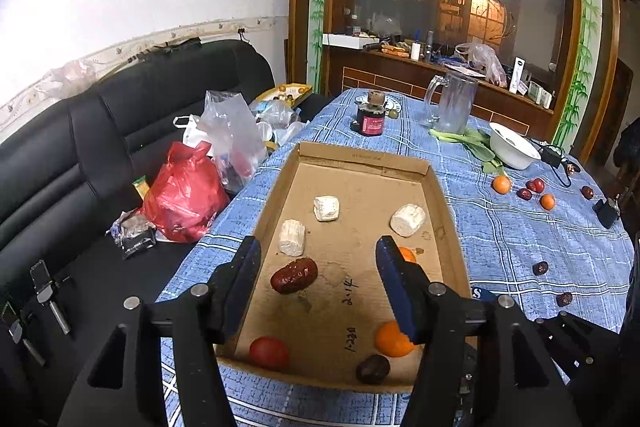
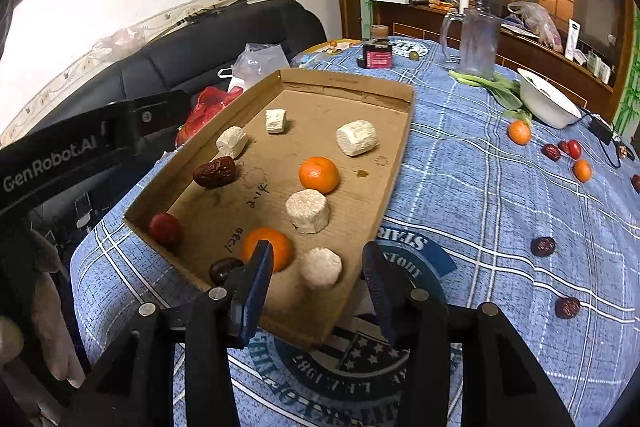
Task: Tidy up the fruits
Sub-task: 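Withdraw both open grippers from the tray toward the loose red dates, then grasp a red date with the left gripper while the right gripper grasps another red date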
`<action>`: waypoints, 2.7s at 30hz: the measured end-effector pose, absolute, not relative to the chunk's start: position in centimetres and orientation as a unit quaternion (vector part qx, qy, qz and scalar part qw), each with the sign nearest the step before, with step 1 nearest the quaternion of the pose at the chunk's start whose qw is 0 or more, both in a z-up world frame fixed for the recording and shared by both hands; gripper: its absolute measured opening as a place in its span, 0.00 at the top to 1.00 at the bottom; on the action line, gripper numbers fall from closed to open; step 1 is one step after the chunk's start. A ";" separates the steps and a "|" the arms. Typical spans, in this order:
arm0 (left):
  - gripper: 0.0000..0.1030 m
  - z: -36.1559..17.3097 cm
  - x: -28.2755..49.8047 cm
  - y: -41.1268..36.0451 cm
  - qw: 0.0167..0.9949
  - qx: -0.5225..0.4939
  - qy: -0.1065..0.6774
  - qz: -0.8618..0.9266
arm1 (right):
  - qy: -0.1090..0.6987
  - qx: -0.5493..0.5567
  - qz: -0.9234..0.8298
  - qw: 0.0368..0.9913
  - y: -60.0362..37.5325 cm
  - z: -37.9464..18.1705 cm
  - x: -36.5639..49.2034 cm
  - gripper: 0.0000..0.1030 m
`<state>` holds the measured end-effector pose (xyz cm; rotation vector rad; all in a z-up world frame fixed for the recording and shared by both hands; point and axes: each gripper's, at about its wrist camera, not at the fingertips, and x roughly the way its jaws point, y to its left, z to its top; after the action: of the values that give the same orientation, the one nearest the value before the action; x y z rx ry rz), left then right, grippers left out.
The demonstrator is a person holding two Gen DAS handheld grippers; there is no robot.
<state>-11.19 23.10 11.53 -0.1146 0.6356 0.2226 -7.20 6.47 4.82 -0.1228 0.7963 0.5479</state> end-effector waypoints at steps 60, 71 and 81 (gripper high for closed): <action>0.34 10.5 -9.9 8.1 0.931 0.027 0.363 -0.021 | 0.408 0.064 0.081 0.907 -17.7 4.4 -6.3 0.51; 0.35 5.8 -2.4 2.7 0.896 0.001 0.429 -0.115 | 0.442 0.049 0.108 0.889 -15.9 2.5 -3.6 0.51; 0.50 3.7 2.7 1.1 0.873 -0.050 0.455 -0.166 | 0.444 0.017 0.120 0.888 -13.8 1.3 -1.8 0.51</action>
<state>2.71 1.10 3.70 -0.1038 0.9511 -0.3478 -1.76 -13.79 1.33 0.0350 0.9227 0.2493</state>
